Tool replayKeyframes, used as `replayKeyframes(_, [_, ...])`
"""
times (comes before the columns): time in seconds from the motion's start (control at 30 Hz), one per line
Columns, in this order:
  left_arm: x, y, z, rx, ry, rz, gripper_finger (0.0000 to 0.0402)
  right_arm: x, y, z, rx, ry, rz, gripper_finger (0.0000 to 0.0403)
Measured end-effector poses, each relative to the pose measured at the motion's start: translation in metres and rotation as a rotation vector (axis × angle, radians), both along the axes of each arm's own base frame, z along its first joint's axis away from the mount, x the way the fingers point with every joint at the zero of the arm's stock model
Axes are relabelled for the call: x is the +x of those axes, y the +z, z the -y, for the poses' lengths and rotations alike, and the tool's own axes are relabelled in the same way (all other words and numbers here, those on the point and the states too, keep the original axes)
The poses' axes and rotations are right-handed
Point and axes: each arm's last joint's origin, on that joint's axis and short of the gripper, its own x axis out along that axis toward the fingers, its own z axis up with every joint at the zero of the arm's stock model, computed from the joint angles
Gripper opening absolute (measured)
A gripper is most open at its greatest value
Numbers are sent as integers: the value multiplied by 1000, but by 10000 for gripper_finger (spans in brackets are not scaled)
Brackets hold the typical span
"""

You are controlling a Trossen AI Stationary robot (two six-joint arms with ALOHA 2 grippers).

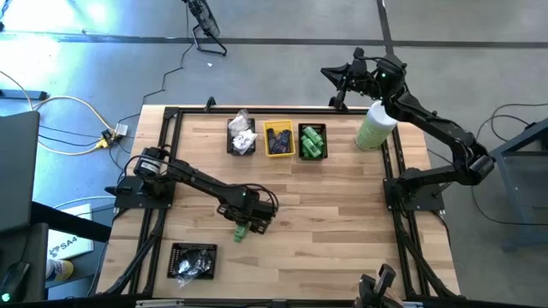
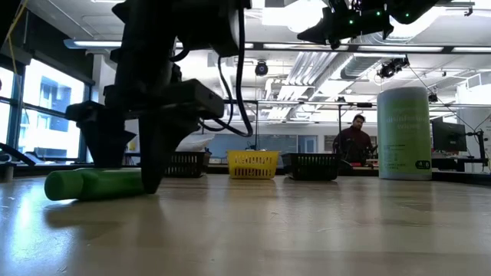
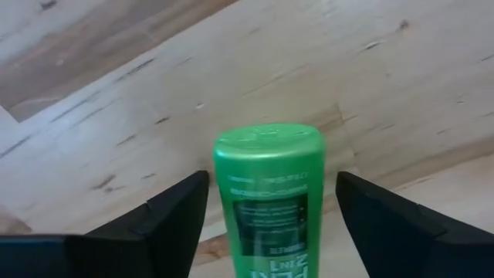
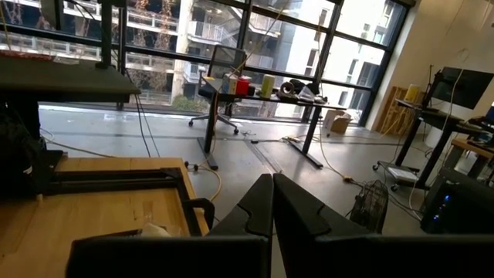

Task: Pick & Place Travel size toiletries
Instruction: Put the green shampoo bottle into the top right black bin

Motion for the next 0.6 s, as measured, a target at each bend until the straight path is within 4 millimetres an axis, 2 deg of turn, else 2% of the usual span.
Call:
replayKeyframes(0.23, [-1, 0, -2, 45, -1, -3, 232, 0, -2, 0, 14, -3, -10, 3])
replayKeyframes(0.6, [-1, 0, -2, 63, 7, 0, 184, 0, -1, 0, 12, -3, -10, 3])
